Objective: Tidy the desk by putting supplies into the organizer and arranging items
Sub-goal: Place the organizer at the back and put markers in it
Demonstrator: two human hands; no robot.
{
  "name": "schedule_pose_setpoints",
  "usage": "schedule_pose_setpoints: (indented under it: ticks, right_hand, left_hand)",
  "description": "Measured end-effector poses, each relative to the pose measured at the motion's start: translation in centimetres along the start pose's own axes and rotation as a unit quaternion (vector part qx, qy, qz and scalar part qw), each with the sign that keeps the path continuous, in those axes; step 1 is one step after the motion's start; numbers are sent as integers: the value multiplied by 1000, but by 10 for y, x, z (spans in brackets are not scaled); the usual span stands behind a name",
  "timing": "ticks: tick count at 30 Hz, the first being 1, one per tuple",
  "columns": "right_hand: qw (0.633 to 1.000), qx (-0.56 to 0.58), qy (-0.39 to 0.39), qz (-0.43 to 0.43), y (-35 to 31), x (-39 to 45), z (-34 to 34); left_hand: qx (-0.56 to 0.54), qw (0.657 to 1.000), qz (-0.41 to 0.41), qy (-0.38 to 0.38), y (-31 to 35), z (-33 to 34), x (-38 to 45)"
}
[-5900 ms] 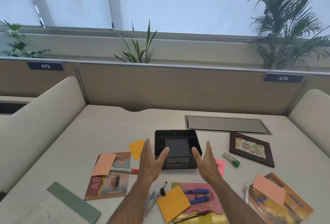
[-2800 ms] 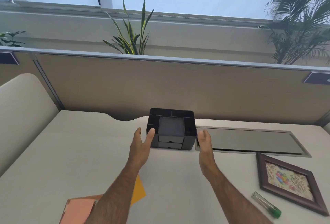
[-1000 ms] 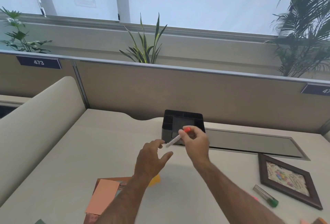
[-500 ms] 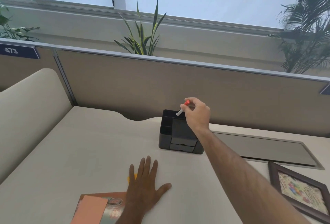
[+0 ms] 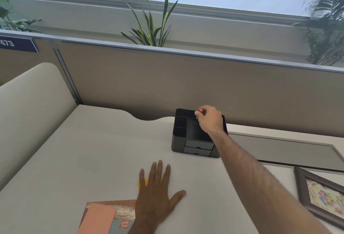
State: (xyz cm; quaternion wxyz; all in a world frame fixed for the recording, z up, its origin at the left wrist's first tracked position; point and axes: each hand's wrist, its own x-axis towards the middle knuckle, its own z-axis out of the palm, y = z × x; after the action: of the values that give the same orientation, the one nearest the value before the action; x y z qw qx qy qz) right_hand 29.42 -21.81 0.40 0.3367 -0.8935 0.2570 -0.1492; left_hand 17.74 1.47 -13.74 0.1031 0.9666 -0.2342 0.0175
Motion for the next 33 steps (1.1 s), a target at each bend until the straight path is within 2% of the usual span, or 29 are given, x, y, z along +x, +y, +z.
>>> schedule_pose_setpoints:
  ticks: [6, 12, 17, 21, 25, 26, 27, 29, 31, 33]
  right_hand:
    - [1000, 7, 1, 6, 6, -5, -4]
    - [998, 41, 43, -15, 14, -26, -24]
    - [994, 72, 70, -45, 29, -62, -37]
    - [991, 92, 88, -48, 37, -96, -46]
    - [991, 104, 78, -39, 45, -129, -51]
    - [991, 106, 75, -39, 47, -136, -52]
    - [991, 105, 70, -37, 50, -143, -53]
    - [992, 102, 61, -32, 54, -156, -56]
    - [993, 100, 55, -26, 58, -164, -60]
    - [994, 96, 56, -17, 61, -172, -65]
  left_hand:
    - [-4, 1000, -1, -18, 0, -4, -1]
    - [-40, 999, -6, -28, -1, -11, -3]
    - [-164, 985, -15, 42, -5, -21, -2]
    - [-211, 974, -34, 78, -11, -36, 1]
    - [-241, 950, -56, 193, -10, -52, -6]
    - [-233, 949, -75, 201, -8, -57, -11]
    - [-219, 953, -100, 185, -6, -60, -16]
    - [-161, 971, -156, 86, -3, -65, -27]
    - [-73, 986, -152, -14, -2, -66, -36]
    - [-56, 990, -117, -62, -2, -69, -42]
